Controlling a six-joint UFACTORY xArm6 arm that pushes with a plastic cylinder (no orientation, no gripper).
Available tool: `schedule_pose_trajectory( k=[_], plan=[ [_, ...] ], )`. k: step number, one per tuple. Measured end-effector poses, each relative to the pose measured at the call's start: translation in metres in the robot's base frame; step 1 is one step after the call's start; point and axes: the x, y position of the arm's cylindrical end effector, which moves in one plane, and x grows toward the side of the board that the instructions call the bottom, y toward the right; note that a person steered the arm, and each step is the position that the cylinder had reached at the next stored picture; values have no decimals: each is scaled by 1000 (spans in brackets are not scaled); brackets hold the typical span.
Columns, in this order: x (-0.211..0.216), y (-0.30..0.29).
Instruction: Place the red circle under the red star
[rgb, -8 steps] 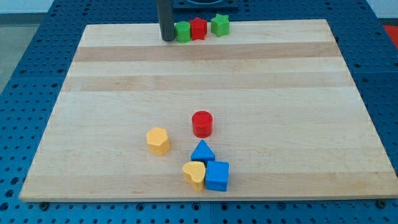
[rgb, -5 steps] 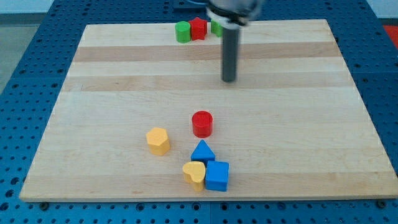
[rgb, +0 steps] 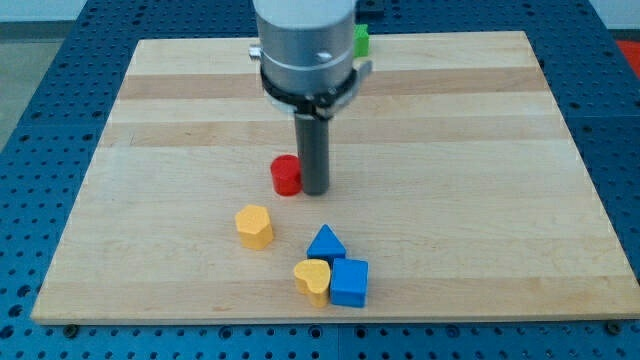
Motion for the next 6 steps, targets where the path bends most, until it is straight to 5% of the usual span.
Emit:
schedule_pose_trajectory(
  k=[1,3,6],
  plan=[
    [-12,-9],
    [37,-47],
    [-101,-9]
  ],
)
